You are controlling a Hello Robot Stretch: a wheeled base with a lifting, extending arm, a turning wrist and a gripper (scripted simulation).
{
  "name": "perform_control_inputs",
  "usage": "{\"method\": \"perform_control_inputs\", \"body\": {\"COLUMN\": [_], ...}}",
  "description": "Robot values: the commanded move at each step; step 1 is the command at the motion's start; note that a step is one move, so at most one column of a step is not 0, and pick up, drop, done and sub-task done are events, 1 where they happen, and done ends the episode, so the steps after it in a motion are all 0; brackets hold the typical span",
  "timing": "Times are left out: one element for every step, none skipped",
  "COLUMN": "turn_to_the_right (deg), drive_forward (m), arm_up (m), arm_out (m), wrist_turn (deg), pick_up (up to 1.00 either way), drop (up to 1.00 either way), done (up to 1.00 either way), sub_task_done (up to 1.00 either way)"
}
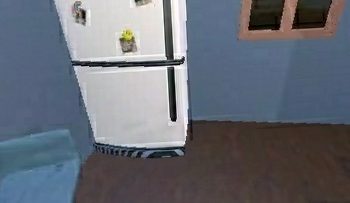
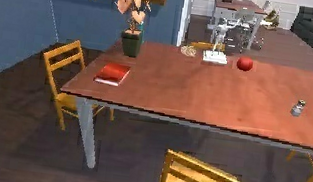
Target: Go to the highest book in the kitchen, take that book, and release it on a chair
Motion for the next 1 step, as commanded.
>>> {"method": "perform_control_inputs", "body": {"turn_to_the_right": [39.0], "drive_forward": [0.0], "arm_up": [0.0], "arm_out": [0.0], "wrist_turn": [0.0], "pick_up": [0.0], "drop": [0.0], "done": [0.0], "sub_task_done": [0.0]}}
